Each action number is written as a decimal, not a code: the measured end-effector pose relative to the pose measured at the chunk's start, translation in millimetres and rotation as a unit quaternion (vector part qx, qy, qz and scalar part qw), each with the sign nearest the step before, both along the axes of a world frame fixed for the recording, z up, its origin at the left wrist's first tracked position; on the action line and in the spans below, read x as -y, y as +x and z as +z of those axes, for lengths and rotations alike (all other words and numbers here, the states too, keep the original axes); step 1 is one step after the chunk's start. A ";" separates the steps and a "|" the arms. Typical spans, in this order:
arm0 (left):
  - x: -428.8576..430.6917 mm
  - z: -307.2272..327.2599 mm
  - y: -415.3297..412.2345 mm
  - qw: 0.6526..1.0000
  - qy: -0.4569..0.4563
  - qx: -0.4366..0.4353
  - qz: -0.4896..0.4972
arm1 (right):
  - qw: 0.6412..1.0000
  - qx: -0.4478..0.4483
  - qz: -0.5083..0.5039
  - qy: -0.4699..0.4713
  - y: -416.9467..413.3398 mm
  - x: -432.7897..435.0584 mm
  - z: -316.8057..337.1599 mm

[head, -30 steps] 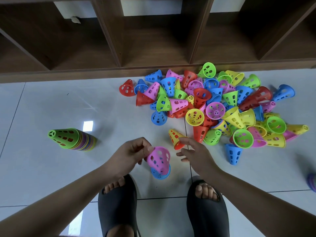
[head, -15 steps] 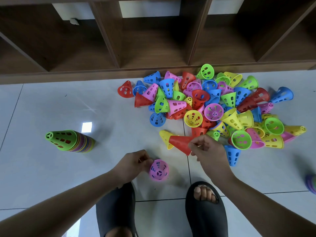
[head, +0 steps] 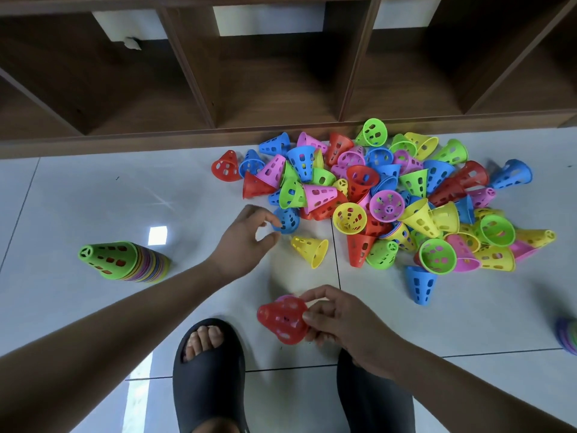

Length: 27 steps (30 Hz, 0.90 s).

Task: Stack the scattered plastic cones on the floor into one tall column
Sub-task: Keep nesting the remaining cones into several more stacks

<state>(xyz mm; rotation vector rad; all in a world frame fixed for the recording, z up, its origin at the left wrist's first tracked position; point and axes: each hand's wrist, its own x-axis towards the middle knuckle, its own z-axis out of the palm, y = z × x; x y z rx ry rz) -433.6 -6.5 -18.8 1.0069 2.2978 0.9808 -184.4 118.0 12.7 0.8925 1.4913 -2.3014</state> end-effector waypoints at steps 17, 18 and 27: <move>-26.2 13.5 -14.0 0.998 -0.041 0.013 -0.049 | 0.967 0.082 0.016 0.242 -22.1 -16.1 -29.1; -22.8 18.9 -12.8 0.999 -0.023 0.025 -0.031 | 0.963 0.076 0.012 0.257 -25.2 -19.6 -29.6; 27.7 60.4 25.1 0.949 0.116 0.254 0.147 | 0.940 0.044 0.059 0.335 -45.7 -42.7 -39.5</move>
